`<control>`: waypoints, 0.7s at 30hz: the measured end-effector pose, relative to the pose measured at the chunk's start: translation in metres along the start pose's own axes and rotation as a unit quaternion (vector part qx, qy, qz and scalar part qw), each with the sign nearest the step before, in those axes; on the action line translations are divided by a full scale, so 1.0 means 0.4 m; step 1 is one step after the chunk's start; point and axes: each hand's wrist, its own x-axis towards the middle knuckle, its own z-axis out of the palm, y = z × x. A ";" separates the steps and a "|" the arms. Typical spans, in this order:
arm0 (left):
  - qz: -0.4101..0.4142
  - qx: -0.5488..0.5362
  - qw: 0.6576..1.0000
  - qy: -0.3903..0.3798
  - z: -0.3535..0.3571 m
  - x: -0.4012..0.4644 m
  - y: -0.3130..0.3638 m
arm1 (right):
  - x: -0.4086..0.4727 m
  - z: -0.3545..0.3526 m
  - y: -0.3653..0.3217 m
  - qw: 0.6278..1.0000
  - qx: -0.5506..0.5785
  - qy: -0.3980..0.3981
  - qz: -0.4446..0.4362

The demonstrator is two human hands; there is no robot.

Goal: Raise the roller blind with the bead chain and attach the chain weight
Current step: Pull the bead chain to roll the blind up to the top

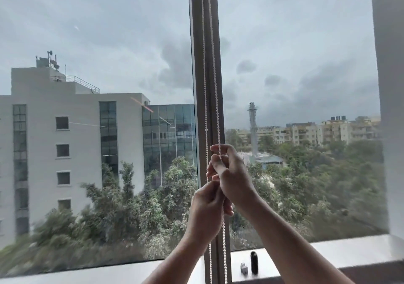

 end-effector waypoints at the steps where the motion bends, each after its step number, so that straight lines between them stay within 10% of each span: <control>1: -0.008 0.001 1.000 0.000 0.002 -0.010 -0.023 | -0.012 0.000 0.025 1.000 0.006 0.000 0.006; 21: -0.181 -0.002 0.983 0.029 0.066 -0.237 -0.342 | -0.245 -0.025 0.444 0.994 0.017 -0.004 0.106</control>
